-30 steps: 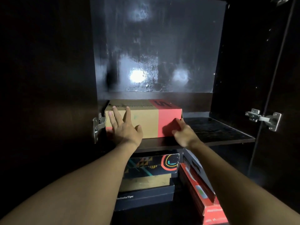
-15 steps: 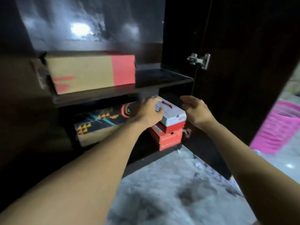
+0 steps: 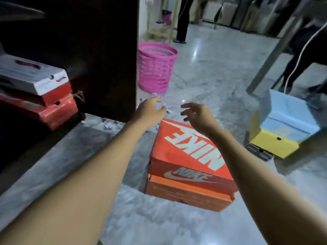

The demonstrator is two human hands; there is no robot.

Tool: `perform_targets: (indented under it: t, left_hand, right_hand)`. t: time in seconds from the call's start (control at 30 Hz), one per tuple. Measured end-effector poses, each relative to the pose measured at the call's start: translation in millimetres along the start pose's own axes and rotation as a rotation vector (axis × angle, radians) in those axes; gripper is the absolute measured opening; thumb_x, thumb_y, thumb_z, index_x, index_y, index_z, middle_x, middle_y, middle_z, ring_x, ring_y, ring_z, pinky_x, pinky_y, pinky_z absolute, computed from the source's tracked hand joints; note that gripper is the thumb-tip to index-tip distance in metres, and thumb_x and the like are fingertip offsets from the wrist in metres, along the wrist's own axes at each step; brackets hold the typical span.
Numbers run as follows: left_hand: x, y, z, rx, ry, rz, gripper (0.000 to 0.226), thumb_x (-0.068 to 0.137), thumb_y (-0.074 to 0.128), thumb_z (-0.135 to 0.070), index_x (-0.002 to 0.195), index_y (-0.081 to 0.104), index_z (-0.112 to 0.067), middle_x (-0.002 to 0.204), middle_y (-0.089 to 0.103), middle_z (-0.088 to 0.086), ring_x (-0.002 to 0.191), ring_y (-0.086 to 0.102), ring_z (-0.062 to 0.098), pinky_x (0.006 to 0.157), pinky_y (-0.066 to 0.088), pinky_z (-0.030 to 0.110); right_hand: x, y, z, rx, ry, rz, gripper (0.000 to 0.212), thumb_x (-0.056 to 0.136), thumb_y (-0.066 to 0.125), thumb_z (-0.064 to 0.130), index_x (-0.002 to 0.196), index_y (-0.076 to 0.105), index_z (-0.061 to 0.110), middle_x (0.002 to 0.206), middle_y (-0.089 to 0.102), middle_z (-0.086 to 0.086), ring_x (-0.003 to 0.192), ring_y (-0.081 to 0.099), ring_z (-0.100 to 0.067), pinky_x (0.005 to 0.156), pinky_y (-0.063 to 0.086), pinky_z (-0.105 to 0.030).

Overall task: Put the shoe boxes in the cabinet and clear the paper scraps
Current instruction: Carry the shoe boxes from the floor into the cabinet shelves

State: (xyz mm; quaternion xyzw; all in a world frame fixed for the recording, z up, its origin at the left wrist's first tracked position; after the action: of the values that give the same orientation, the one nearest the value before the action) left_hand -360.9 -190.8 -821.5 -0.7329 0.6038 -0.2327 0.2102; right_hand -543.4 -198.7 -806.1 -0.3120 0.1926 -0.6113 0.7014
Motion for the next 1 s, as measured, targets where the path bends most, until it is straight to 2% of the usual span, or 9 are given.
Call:
perform_targets:
  t: [0.1, 0.2, 0.33, 0.43, 0.63, 0.77, 0.87, 0.93, 1.0]
  left_hand:
    - [-19, 56, 12, 0.02, -0.111, 0.041, 0.055, 0.087, 0.059, -0.045, 0.138, 0.05, -0.025, 0.139, 0.052, 0.007, 0.127, 0.051, 0.027, 0.102, 0.044, 0.035]
    - [-45, 91, 42, 0.1, -0.26, 0.045, 0.068, 0.084, 0.058, -0.053, 0.144, 0.035, -0.031, 0.14, 0.042, 0.008, 0.129, 0.043, 0.032, 0.103, 0.043, 0.045]
    - [-70, 104, 79, 0.039, -0.373, 0.065, 0.073, 0.075, 0.061, -0.065, 0.136, 0.042, -0.03, 0.129, 0.058, 0.0, 0.113, 0.059, 0.028, 0.093, 0.051, 0.041]
    - [-71, 103, 87, -0.041, -0.443, 0.037, 0.068, 0.07, 0.065, -0.07, 0.121, 0.058, -0.027, 0.116, 0.067, -0.001, 0.098, 0.064, 0.024, 0.083, 0.053, 0.034]
    - [-69, 100, 90, -0.104, -0.477, -0.019, 0.051, 0.079, 0.067, -0.059, 0.114, 0.066, -0.022, 0.106, 0.07, 0.001, 0.087, 0.064, 0.023, 0.073, 0.05, 0.03]
    - [-72, 92, 97, -0.186, -0.532, -0.089, 0.035, 0.087, 0.06, -0.05, 0.105, 0.066, -0.021, 0.095, 0.069, 0.002, 0.074, 0.063, 0.019, 0.059, 0.047, 0.027]
    - [-73, 91, 102, -0.292, -0.594, -0.133, 0.03, 0.087, 0.059, -0.047, 0.09, 0.068, -0.019, 0.092, 0.07, 0.004, 0.081, 0.067, 0.025, 0.075, 0.056, 0.034]
    - [-77, 92, 105, -0.339, -0.649, -0.132, 0.033, 0.087, 0.056, -0.052, 0.077, 0.063, -0.02, 0.09, 0.07, 0.006, 0.083, 0.067, 0.027, 0.084, 0.056, 0.039]
    - [-84, 98, 109, -0.443, -0.701, -0.074, 0.039, 0.086, 0.055, -0.058, 0.084, 0.064, -0.021, 0.09, 0.072, 0.006, 0.082, 0.069, 0.027, 0.085, 0.056, 0.044]
  right_hand:
    - [-21, -10, -56, -0.093, 0.166, -0.008, 0.035, 0.09, 0.052, 0.016, 0.122, 0.063, 0.021, 0.102, 0.074, -0.009, 0.077, 0.07, -0.022, 0.064, 0.053, -0.027]
    - [-36, -8, -106, -0.264, 0.351, 0.073, 0.051, 0.09, 0.057, 0.034, 0.139, 0.049, 0.023, 0.131, 0.061, -0.01, 0.114, 0.06, -0.03, 0.093, 0.051, -0.038]
    - [-61, -12, -156, -0.542, 0.601, 0.14, 0.079, 0.079, 0.057, 0.063, 0.146, 0.035, 0.027, 0.152, 0.032, -0.017, 0.14, 0.029, -0.04, 0.112, 0.027, -0.059]
    - [-78, -14, -185, -0.443, 0.774, 0.081, 0.108, 0.056, 0.053, 0.089, 0.146, 0.027, 0.035, 0.16, 0.011, -0.017, 0.144, 0.016, -0.047, 0.11, 0.023, -0.067]
    - [-75, -22, -186, -0.354, 0.617, -0.082, 0.09, 0.07, 0.06, 0.076, 0.143, 0.035, 0.028, 0.143, 0.038, -0.017, 0.13, 0.042, -0.04, 0.103, 0.041, -0.052]
    - [-87, -36, -208, 0.049, 0.487, -0.348, 0.072, 0.082, 0.063, 0.056, 0.141, 0.045, 0.019, 0.139, 0.053, -0.014, 0.121, 0.055, -0.03, 0.1, 0.047, -0.041]
    - [-109, -41, -227, 0.276, 0.515, -0.461, 0.063, 0.088, 0.061, 0.053, 0.139, 0.047, 0.019, 0.137, 0.056, -0.011, 0.117, 0.057, -0.025, 0.1, 0.048, -0.042]
    - [-122, -35, -239, 0.33, 0.538, -0.415, 0.061, 0.086, 0.06, 0.058, 0.136, 0.05, 0.024, 0.133, 0.06, -0.008, 0.111, 0.061, -0.023, 0.095, 0.052, -0.043]
    - [-129, -27, -244, 0.343, 0.53, -0.322, 0.07, 0.079, 0.059, 0.067, 0.138, 0.05, 0.03, 0.132, 0.061, -0.002, 0.109, 0.063, -0.022, 0.091, 0.056, -0.044]
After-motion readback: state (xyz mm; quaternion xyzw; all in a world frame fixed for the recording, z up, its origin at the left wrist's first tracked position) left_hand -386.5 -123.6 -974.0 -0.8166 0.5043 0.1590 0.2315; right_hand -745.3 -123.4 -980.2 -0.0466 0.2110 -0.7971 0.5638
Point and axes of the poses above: each hand's wrist, its own x-axis towards the middle knuckle, its own y-axis out of the palm, z = x × y, the point moved 4 cm from there along x, towards the middle knuckle
